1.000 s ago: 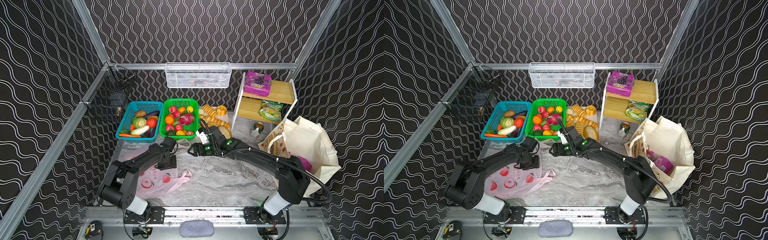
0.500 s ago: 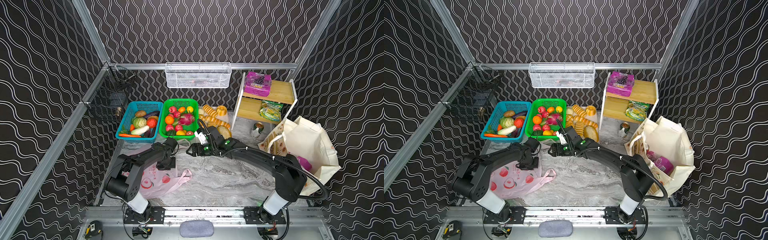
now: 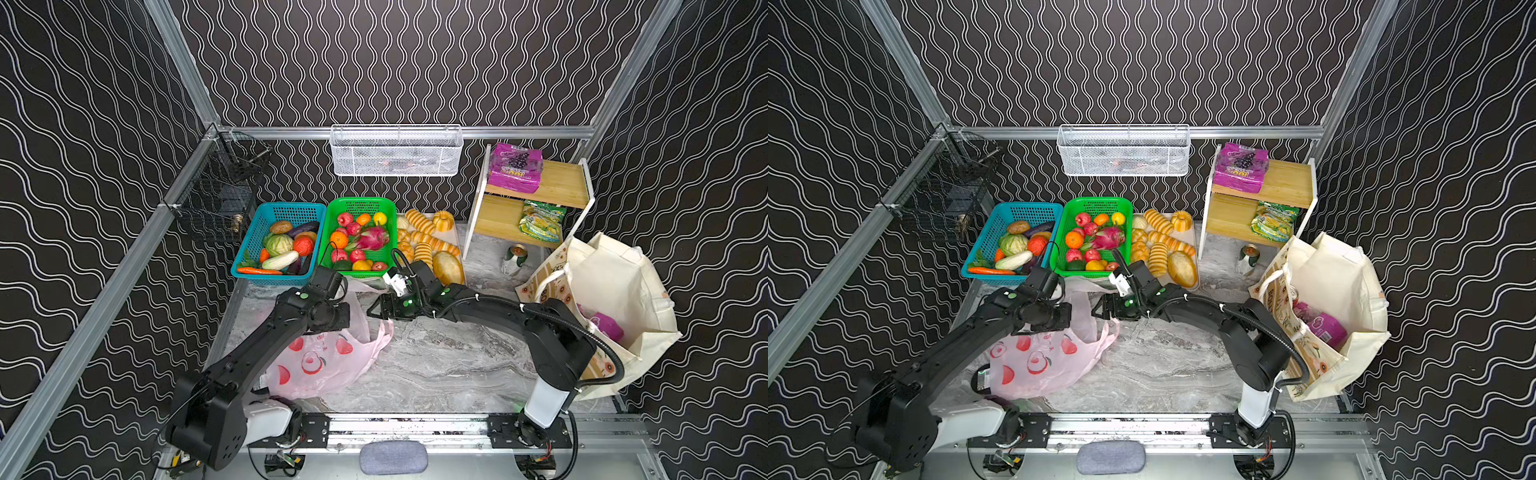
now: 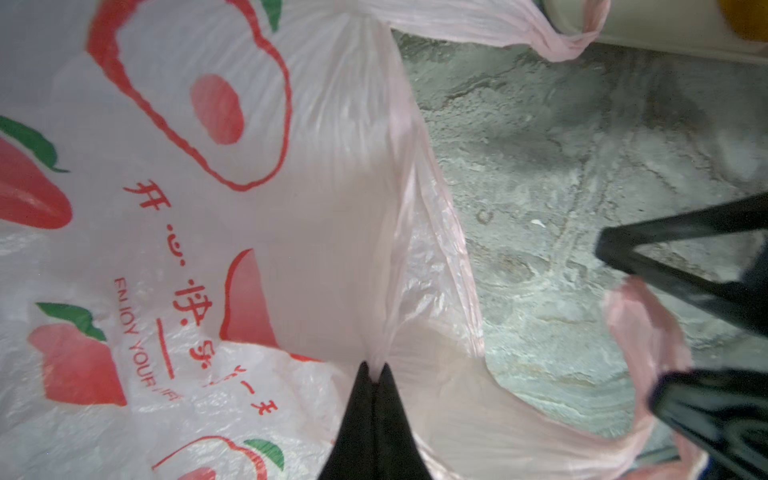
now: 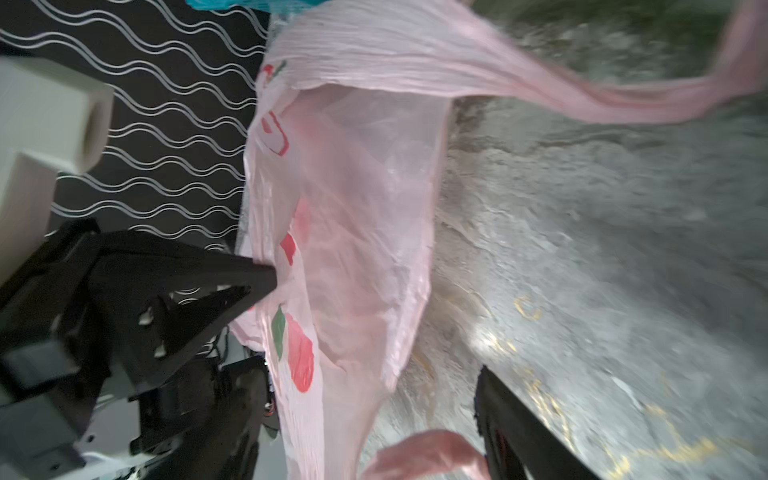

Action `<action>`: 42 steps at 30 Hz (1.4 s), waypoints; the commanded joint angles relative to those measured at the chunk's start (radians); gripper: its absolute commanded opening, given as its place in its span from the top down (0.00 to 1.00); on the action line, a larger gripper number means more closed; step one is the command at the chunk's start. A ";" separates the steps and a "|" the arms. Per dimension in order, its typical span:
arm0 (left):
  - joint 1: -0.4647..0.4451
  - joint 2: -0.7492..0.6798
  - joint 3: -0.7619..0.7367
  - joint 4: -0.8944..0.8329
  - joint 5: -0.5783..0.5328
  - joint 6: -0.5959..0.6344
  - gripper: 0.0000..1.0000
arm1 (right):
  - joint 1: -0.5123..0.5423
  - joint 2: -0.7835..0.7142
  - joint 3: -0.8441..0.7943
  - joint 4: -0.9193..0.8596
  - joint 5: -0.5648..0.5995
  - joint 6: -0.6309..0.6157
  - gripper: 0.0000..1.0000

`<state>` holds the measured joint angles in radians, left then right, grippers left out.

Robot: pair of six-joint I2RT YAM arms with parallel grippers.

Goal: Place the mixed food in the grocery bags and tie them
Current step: 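Grasp the pink plastic bag edge with the left gripper, then grasp the pink bag's opposite edge with the right gripper while the left gripper holds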

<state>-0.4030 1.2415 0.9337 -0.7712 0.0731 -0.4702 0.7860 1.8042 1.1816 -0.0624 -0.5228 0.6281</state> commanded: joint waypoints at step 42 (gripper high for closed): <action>0.000 -0.134 0.059 -0.101 0.077 0.028 1.00 | -0.004 0.103 -0.221 0.474 0.006 0.211 1.00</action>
<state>-0.4042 1.1160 0.9771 -0.8574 0.1665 -0.4385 0.7799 1.9598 0.9680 0.4679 -0.6094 0.8738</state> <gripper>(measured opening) 0.048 0.036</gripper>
